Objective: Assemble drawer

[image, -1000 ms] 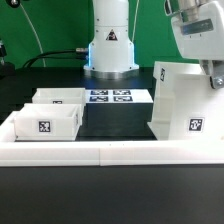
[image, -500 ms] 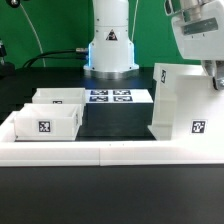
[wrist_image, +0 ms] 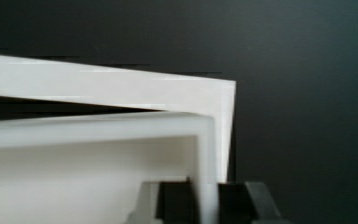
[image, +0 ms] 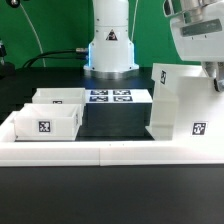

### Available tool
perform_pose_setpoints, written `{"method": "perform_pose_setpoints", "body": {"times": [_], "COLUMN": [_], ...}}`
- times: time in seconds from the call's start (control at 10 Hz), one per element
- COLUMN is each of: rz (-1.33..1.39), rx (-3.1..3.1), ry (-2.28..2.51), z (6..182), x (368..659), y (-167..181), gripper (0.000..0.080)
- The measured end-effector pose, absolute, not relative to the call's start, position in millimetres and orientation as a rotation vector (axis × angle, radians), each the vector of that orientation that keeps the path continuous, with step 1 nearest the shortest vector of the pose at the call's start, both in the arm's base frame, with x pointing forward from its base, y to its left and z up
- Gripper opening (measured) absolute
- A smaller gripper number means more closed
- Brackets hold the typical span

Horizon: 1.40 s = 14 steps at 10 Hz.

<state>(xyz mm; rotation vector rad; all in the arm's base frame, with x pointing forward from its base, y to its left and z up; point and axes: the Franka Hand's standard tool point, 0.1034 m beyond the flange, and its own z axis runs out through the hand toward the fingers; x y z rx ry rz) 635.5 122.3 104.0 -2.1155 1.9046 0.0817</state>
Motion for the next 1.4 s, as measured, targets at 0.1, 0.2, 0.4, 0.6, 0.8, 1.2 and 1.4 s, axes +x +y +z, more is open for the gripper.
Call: {"method": "perform_pose_setpoints", "body": {"times": [0.1,0.2,0.4,0.6,0.8,1.2,1.4], "rz": [0.079,0.073,0.063,0.064,0.061,0.053,0.04], "rx": [-2.054,-2.024,-2.01,-2.016,-2.017,-2.022,-2.145], "ry": [1.938,1.951,1.956,1.952,1.949,1.938,1.794], "z": [103.7,103.5,103.9,103.0,103.5,105.3,123.4], "x": [636,636,636,635,636,637,629], "y": [120,121,120,121,121,121,114], "gripper": [0.0047,0.0048,0.0051,0.0164,0.0482,0.0646,0.0649]}}
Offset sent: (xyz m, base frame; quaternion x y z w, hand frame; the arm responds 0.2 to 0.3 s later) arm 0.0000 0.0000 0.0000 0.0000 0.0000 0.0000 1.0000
